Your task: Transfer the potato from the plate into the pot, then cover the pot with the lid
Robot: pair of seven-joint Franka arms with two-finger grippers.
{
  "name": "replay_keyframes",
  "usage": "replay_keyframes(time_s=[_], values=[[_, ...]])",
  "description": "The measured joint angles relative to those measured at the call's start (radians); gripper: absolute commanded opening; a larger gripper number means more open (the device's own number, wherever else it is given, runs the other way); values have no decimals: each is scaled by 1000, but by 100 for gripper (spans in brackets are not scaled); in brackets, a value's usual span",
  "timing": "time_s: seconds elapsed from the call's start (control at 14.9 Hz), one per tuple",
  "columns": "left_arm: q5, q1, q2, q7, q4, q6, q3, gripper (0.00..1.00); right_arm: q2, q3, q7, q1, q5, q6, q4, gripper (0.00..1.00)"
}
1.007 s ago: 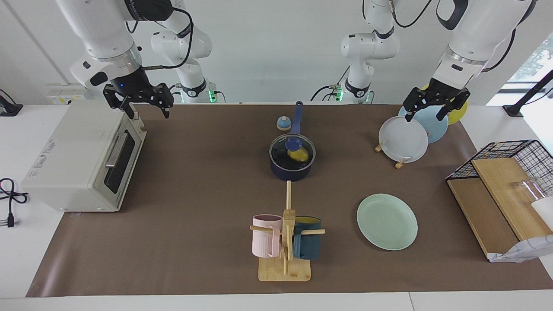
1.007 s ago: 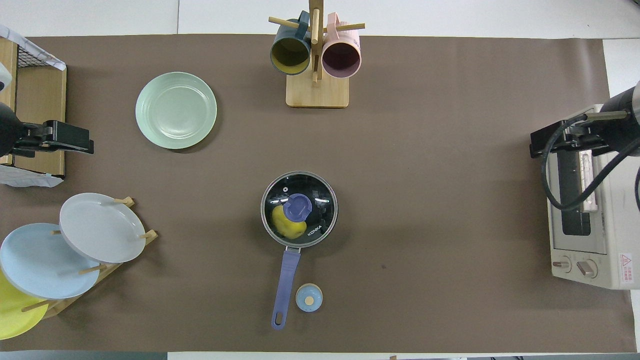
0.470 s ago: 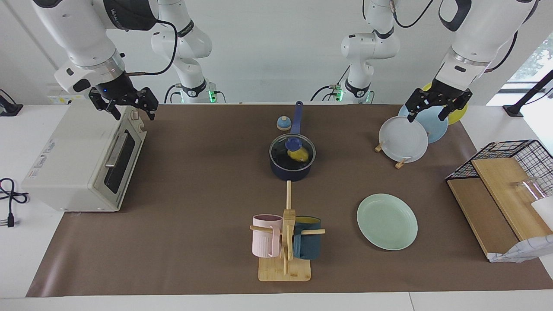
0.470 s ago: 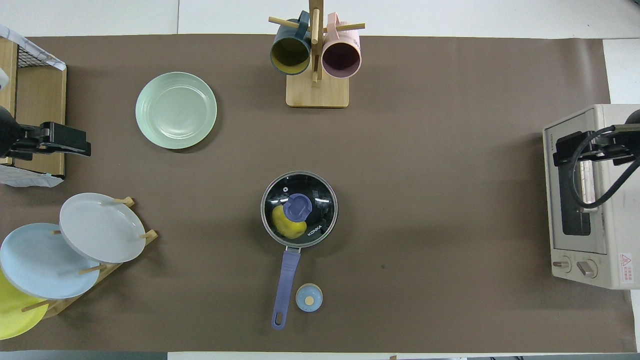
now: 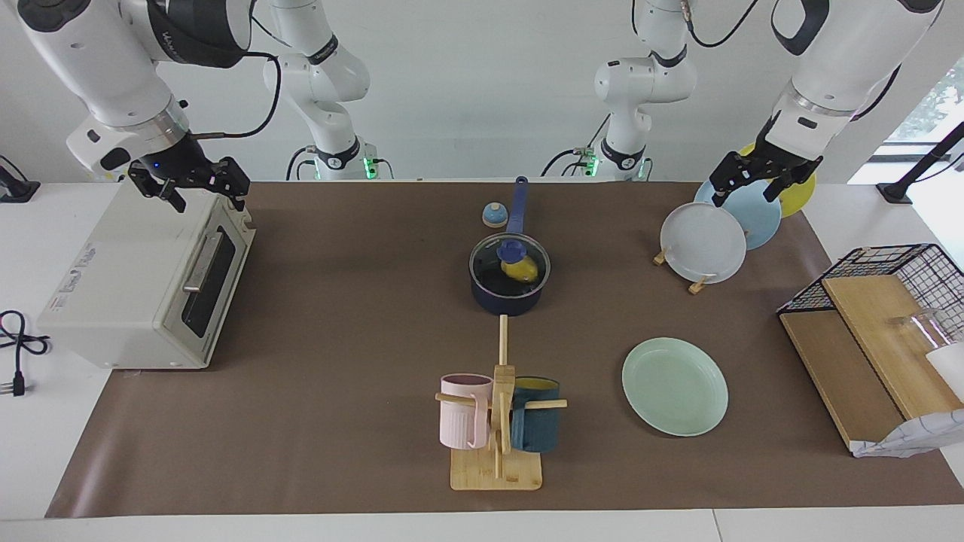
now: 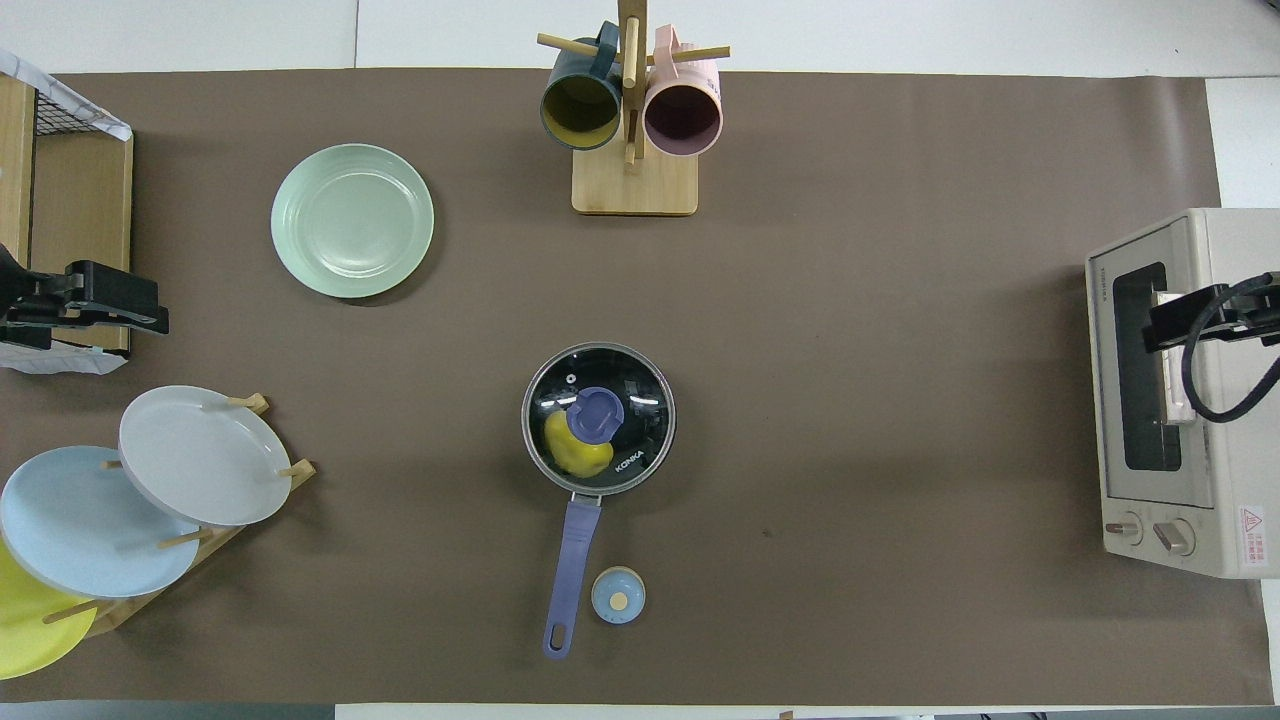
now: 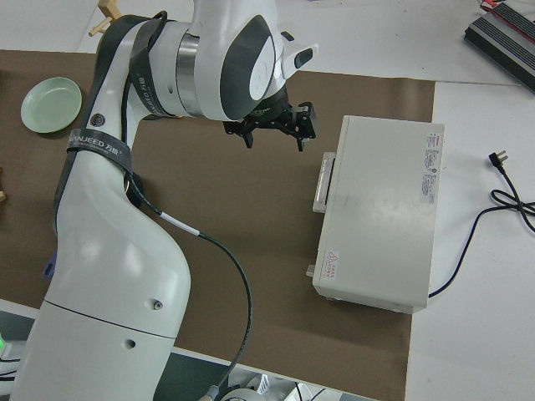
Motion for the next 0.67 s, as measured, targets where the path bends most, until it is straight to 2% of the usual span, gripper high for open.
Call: replay_keyframes(time_s=[0.67], values=[[0,0,-1,-3,0,0,-18,100,-4,-52,-47,29,-9,13,6,100]])
